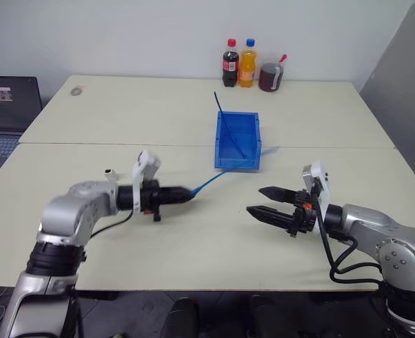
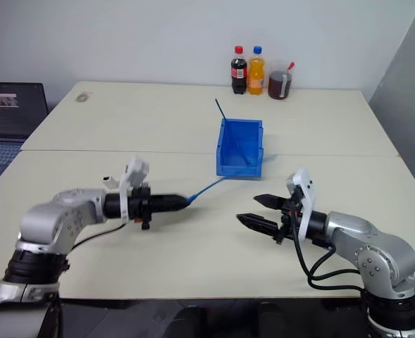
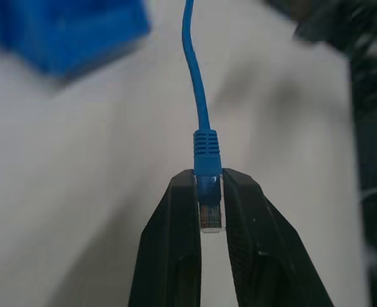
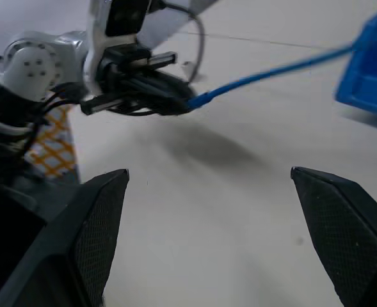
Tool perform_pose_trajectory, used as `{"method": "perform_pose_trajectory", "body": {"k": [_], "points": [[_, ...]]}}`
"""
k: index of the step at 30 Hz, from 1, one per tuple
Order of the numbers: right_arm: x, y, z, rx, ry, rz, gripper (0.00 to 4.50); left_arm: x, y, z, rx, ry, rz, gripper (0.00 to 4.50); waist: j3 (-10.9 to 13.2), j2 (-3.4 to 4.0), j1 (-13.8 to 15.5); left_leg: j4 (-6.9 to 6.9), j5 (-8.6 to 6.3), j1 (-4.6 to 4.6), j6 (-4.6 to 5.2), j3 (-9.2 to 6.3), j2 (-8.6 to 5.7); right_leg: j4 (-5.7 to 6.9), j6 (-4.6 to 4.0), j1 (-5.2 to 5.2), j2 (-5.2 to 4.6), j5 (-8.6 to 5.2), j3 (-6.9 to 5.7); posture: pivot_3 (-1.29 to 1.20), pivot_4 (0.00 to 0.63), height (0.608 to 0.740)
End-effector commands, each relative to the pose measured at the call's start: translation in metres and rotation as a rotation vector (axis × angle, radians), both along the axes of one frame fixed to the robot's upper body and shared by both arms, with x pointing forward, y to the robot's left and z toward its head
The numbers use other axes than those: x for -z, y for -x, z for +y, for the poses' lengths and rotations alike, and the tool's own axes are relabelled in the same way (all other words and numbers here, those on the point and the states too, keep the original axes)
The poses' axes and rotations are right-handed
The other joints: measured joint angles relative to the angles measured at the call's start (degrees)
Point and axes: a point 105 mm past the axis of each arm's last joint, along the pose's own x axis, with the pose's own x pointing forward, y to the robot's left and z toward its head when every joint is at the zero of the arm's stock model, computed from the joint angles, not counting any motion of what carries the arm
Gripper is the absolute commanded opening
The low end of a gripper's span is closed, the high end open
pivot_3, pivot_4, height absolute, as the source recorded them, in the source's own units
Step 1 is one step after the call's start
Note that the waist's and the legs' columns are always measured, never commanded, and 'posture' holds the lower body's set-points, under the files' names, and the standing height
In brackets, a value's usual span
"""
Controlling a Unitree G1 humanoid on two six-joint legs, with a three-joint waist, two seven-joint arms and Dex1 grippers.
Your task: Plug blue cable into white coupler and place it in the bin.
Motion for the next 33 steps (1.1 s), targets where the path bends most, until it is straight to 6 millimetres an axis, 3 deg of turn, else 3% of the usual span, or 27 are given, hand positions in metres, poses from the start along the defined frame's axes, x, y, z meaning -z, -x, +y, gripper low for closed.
{"method": "perform_pose_trajectory", "body": {"k": [1, 4, 10, 20, 23, 33], "points": [[-0.012, -0.001, 0.013, -0.061, -0.128, 0.078, 4.29, -0.02, 0.028, -0.024, 0.154, 0.154, 0.154, 0.24, 0.01, 0.01, -0.33, -0.01, 0.0, 0.01, 0.0, 0.0, 0.0, 0.0, 0.0, -0.01, 0.0, 0.0, 0.0, 0.0, 0.15, 0.74], [-0.023, -0.012, 0.019, -0.081, -0.214, 0.132, 4.29, -0.017, 0.045, -0.032, 0.228, 0.174, 0.229, 0.24, 0.02, 0.03, -0.93, -0.04, 0.0, 0.06, 0.0, 0.02, 0.03, 0.06, 0.0, -0.03, 0.05, 0.0, 0.05, 0.0, 0.15, 0.74], [-0.043, -0.001, 0.031, -0.239, -0.246, 0.151, 4.29, -0.015, 0.055, -0.038, 0.265, 0.205, 0.287, 0.24, 0.03, 0.04, -0.78, -0.12, 0.01, 0.12, 0.01, -0.1, 0.04, 0.13, -0.03, -0.02, 0.11, 0.01, -0.04, 0.0, 0.15, 0.74], [-0.037, 0.014, 0.03, -0.32, -0.202, 0.205, 4.29, -0.017, 0.05, -0.034, 0.212, 0.222, 0.282, 0.24, 0.03, 0.04, 0.04, -0.11, 0.01, 0.06, 0.01, 0.01, -0.02, 0.01, -0.02, -0.04, 0.05, 0.01, 0.05, 0.0, 0.15, 0.74], [-0.036, 0.014, 0.03, -0.326, -0.198, 0.212, 3.79, -0.017, 0.05, -0.034, 0.209, 0.223, 0.282, 0.24, 0.03, 0.04, -0.01, -0.11, 0.01, 0.07, 0.01, 0.01, -0.01, 0.02, -0.03, -0.04, 0.06, 0.01, 0.05, 0.0, 0.15, 0.74], [-0.035, 0.013, 0.03, -0.331, -0.208, 0.222, 1.2, -0.018, 0.051, -0.035, 0.209, 0.223, 0.279, 0.24, 0.03, 0.04, 0.01, -0.11, 0.01, 0.05, 0.01, 0.03, -0.01, 0.0, -0.02, -0.05, 0.06, 0.0, 0.06, 0.0, 0.15, 0.74]]}}
